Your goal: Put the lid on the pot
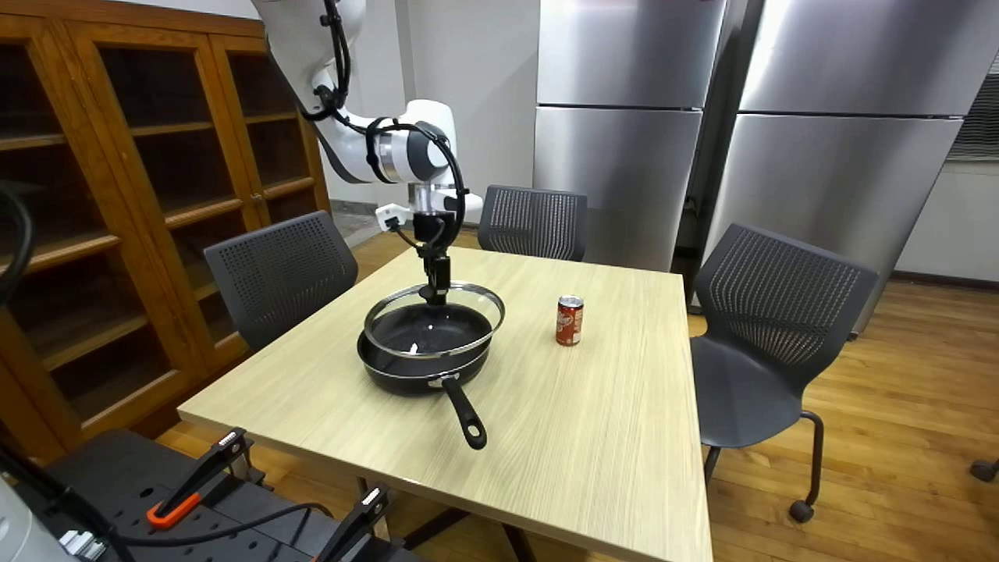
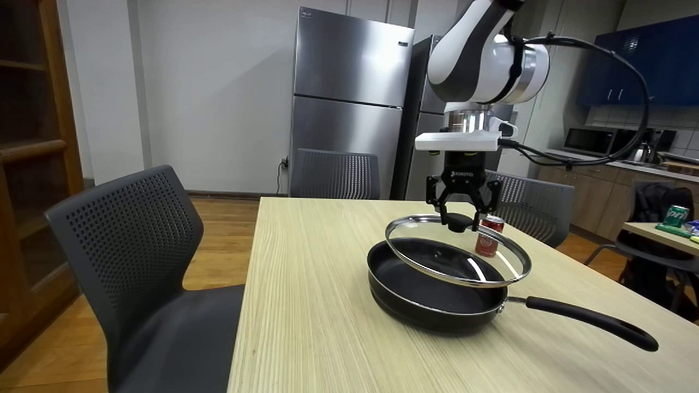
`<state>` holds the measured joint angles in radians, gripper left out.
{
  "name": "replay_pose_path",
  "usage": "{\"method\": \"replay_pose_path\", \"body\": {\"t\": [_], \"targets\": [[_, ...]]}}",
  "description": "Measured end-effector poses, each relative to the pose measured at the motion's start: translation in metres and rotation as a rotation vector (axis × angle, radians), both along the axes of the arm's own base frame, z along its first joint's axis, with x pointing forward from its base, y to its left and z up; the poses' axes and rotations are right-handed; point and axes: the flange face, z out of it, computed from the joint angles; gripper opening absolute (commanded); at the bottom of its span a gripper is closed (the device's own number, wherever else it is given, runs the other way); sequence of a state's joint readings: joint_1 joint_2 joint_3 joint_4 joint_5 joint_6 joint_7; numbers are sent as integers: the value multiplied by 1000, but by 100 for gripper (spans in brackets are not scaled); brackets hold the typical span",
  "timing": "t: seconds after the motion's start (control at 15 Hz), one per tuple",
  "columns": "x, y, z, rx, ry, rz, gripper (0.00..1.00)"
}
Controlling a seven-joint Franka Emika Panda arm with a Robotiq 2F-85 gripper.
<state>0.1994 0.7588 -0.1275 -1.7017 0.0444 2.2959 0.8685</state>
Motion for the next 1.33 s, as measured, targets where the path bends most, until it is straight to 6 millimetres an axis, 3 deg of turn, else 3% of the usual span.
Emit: {"method": "replay_pose_path", "body": {"t": [0.93, 1.33], "targets": [[16, 46, -40, -2, 62, 84, 37], [22, 45, -42, 2, 54, 91, 37]]}}
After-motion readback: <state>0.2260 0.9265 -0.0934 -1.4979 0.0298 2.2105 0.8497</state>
